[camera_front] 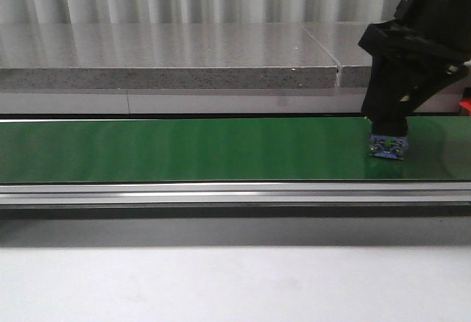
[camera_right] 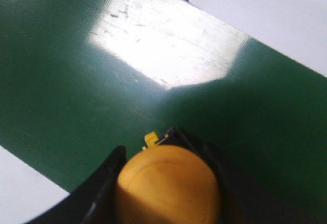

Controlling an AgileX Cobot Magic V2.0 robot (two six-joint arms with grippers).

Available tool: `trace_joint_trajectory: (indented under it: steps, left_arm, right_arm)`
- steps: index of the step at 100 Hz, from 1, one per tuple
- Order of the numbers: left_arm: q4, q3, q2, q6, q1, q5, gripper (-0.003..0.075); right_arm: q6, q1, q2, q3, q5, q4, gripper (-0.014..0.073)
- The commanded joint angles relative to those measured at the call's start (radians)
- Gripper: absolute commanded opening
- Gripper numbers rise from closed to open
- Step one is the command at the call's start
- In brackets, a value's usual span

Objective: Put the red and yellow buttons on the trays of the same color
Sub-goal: 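Carry the yellow button into the yellow tray and open the right gripper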

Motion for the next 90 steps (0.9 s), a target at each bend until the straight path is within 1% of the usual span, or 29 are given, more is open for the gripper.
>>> trace_joint_trajectory:
  steps: [1, 18, 28, 35, 49, 62, 68, 75, 81, 90]
  left_arm:
    - [-0.019, -0.027, 0.008, -0.003, -0.006, -0.072, -0.0021]
    - [-0.019, -0.027, 0.008, -0.003, -0.006, -0.072, -0.0021]
    - [-0.019, -0.027, 0.008, -0.003, -0.006, -0.072, -0.0021]
    - [-0.019, -0.027, 0.008, -0.003, -0.006, -0.072, -0.0021]
    - [-0.019, -0.027, 0.008, -0.003, -0.006, -0.072, -0.0021]
    - [-0.019, -0.027, 0.008, -0.003, -0.006, -0.072, -0.0021]
    - [-0.019, -0.027, 0.008, -0.003, -0.006, -0.072, -0.0021]
    - [-0.019, -0.027, 0.008, -0.003, -0.006, -0.072, -0.0021]
    - [-0.019, -0.027, 0.008, -0.003, -0.006, -0.072, -0.0021]
    - [-0.019, -0.027, 0.008, -0.003, -0.006, -0.072, -0.0021]
  right_arm:
    - [0.047, -0.005, -0.072, -0.027, -0.002, -0.024, 0.0074]
    - [0.204, -0.063, -0.175, -0.027, 0.031, -0.11, 0.0074]
    - [0.268, -0.133, -0.249, -0.027, 0.065, -0.147, 0.0074]
    - [0.301, -0.199, -0.299, -0.027, 0.089, -0.161, 0.0074]
    - [0.39, -0.387, -0.381, -0.027, 0.136, -0.201, 0.0068]
    - [0.459, -0.598, -0.42, -0.025, 0.122, -0.252, 0.0041]
    - [0.5, -0.691, -0.421, -0.025, 0.093, -0.256, 0.0024]
    - [0.529, -0.777, -0.419, -0.019, 0.035, -0.256, 0.0008]
    - [0.552, -0.837, -0.418, -0.01, -0.023, -0.256, 0.0001]
    - [0.582, -0.916, -0.415, 0.004, -0.064, -0.257, -0.0008]
